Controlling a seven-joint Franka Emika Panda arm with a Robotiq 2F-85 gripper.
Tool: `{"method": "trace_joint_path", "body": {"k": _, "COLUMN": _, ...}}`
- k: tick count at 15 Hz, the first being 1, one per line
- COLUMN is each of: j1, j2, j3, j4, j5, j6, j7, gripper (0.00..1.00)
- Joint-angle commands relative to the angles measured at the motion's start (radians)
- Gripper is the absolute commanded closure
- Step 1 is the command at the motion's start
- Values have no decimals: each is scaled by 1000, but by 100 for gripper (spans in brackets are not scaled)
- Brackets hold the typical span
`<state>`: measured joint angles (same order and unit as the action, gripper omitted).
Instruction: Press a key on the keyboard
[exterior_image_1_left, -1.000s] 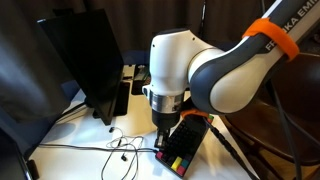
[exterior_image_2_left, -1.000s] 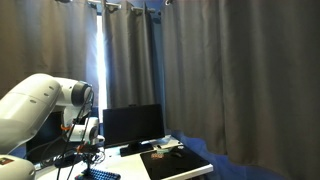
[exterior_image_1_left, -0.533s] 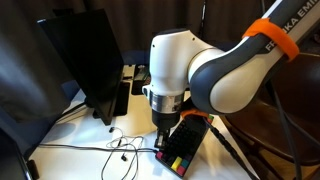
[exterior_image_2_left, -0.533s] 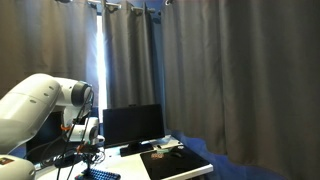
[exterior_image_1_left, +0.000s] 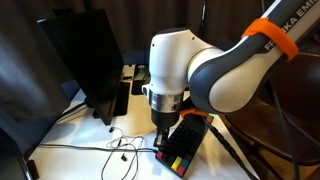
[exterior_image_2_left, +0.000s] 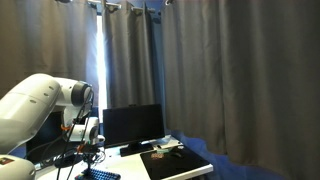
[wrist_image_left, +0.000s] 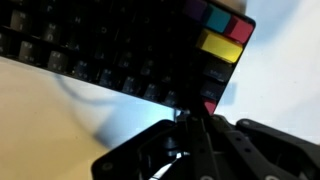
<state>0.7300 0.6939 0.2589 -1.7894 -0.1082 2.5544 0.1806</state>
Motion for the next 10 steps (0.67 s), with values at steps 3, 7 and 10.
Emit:
{"method": "trace_joint_path", "body": {"k": 3, "j1": 19, "j2": -4, "j3": -22, "j4": 17, "j5": -2, "j6": 24, "j7": 23, "gripper": 100}}
{"method": "trace_joint_path", "body": {"k": 7, "j1": 19, "j2": -14, "j3": -26, "j4": 21, "j5": -2, "j6": 26, "j7": 25, "gripper": 91}}
{"method": "trace_joint_path", "body": {"k": 10, "j1": 10, "j2": -26, "j3": -20, "j4": 17, "j5": 2, "j6": 26, "j7": 12, "gripper": 60}}
